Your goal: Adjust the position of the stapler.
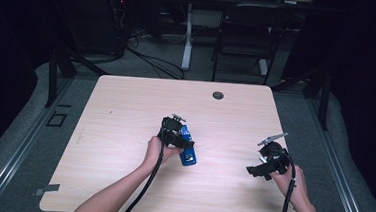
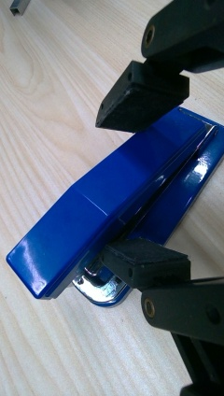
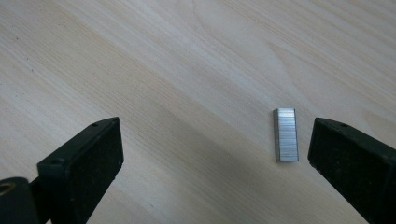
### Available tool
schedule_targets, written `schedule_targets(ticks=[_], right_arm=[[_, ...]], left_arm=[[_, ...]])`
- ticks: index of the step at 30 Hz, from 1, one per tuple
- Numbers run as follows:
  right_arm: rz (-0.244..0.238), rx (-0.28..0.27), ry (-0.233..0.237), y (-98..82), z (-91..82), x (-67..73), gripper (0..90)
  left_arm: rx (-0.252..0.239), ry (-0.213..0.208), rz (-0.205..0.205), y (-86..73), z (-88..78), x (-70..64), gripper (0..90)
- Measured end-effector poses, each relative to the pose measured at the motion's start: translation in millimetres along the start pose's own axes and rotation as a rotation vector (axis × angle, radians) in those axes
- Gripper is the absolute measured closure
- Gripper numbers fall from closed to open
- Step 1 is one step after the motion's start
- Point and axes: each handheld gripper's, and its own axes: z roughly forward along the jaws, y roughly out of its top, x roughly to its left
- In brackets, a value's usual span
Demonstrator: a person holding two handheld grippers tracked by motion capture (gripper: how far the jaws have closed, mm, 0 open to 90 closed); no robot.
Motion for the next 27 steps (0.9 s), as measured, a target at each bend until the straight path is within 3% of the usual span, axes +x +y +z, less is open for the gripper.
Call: schedule_targets(ticks=[9,15,27], right_arm=[[0.001,0.0,-0.011,0.3,0.5,0.7,3.0],[-0.002,0.008,-0.008,0.2,1.6,0.5,3.1],[-0.001,0.011,-0.004,0.3,1.9,0.2,3.2]], left_arm=[[-0.023,0.079,0.027,-1.4,5.4,-7.8,31.6],[-0.02,0.076,0.027,-1.2,5.1,-7.6,31.9],[0.012,0.03,0.047,0.3,3.0,-6.6,34.8]])
